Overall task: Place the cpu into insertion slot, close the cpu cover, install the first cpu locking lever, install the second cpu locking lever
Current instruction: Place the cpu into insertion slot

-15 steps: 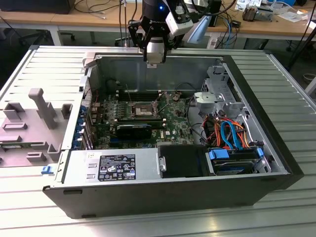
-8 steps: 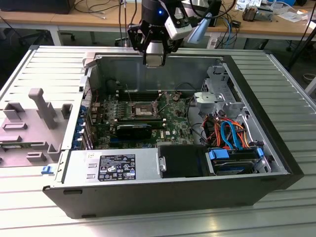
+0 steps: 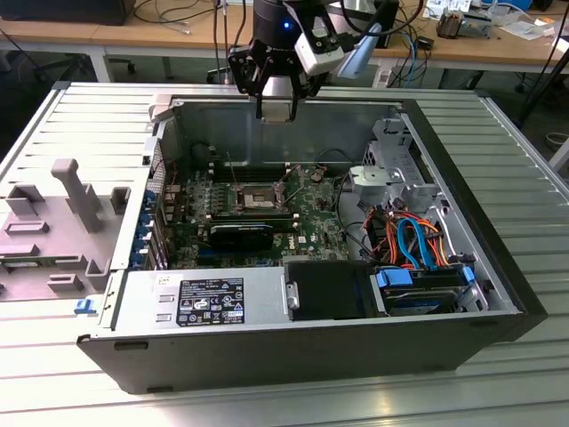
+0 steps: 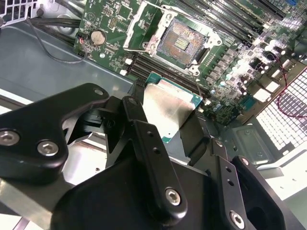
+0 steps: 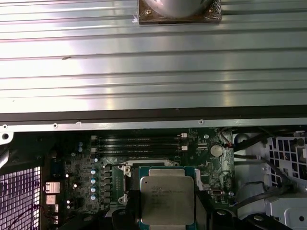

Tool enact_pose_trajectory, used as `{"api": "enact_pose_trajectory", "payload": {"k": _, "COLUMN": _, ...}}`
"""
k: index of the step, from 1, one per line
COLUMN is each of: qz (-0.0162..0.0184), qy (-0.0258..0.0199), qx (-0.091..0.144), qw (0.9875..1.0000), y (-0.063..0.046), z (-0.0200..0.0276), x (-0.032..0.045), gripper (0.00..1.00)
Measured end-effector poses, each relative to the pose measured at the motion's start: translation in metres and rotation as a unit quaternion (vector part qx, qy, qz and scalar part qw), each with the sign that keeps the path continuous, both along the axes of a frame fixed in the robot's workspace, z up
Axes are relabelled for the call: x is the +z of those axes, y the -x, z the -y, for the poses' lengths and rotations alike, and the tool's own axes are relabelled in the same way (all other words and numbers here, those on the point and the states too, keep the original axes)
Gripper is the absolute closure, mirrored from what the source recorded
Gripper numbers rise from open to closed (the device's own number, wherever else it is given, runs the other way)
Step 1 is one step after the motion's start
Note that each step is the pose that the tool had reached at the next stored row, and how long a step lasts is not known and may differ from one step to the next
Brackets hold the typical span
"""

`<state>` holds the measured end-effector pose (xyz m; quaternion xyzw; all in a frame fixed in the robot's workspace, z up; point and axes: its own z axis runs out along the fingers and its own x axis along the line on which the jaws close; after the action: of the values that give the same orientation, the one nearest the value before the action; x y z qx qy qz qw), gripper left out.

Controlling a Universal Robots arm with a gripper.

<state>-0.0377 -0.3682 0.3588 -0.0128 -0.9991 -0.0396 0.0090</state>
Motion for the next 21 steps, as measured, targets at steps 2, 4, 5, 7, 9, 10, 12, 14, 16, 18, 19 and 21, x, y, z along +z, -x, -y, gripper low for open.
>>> {"api": "enact_pose_trajectory", "payload": {"k": 2, "qz": 0.0000, "qy": 0.0000, "qx": 0.000, "qw": 1.0000, "y": 0.000, "z": 0.0003, "x": -0.0003, "gripper": 0.46}}
{"api": "enact_pose_trajectory", "payload": {"k": 4, "qz": 0.0000, "qy": 0.0000, "qx": 0.000, "qw": 1.0000, "y": 0.000, "z": 0.0006, "x": -0.0007, "gripper": 0.46}}
{"api": "enact_pose_trajectory", "payload": {"k": 5, "qz": 0.0000, "qy": 0.0000, "qx": 0.000, "qw": 1.0000, "y": 0.001, "z": 0.0008, "x": -0.0008, "gripper": 0.46}}
{"api": "enact_pose_trajectory", "payload": {"k": 7, "qz": 0.0000, "qy": 0.0000, "qx": 0.000, "qw": 1.0000, "y": 0.001, "z": 0.0009, "x": -0.0010, "gripper": 0.46}}
{"api": "enact_pose_trajectory", "payload": {"k": 9, "qz": 0.0000, "qy": 0.0000, "qx": 0.000, "qw": 1.0000, "y": 0.001, "z": 0.0011, "x": -0.0012, "gripper": 0.46}}
{"api": "enact_pose_trajectory", "payload": {"k": 10, "qz": 0.0000, "qy": 0.0000, "qx": 0.000, "qw": 1.0000, "y": 0.001, "z": 0.0016, "x": -0.0019, "gripper": 0.46}}
{"api": "enact_pose_trajectory", "payload": {"k": 12, "qz": 0.0000, "qy": 0.0000, "qx": 0.000, "qw": 1.0000, "y": 0.001, "z": 0.0022, "x": -0.0028, "gripper": 0.46}}
{"api": "enact_pose_trajectory", "payload": {"k": 14, "qz": 0.0000, "qy": 0.0000, "qx": 0.000, "qw": 1.0000, "y": 0.002, "z": 0.0024, "x": -0.0030, "gripper": 0.46}}
{"api": "enact_pose_trajectory", "payload": {"k": 16, "qz": 0.0000, "qy": 0.0000, "qx": 0.000, "qw": 1.0000, "y": 0.003, "z": 0.0058, "x": -0.0077, "gripper": 0.46}}
{"api": "enact_pose_trajectory", "payload": {"k": 18, "qz": 0.0000, "qy": 0.0001, "qx": 0.000, "qw": 1.0000, "y": 0.003, "z": 0.0082, "x": -0.0124, "gripper": 0.46}}
{"api": "enact_pose_trajectory", "payload": {"k": 19, "qz": 0.0000, "qy": 0.0001, "qx": 0.000, "qw": 1.0000, "y": 0.003, "z": 0.0082, "x": -0.0125, "gripper": 0.46}}
{"api": "enact_pose_trajectory", "payload": {"k": 21, "qz": 0.0000, "qy": 0.0009, "qx": 0.000, "qw": 1.0000, "y": 0.003, "z": 0.0082, "x": -0.0132, "gripper": 0.46}}
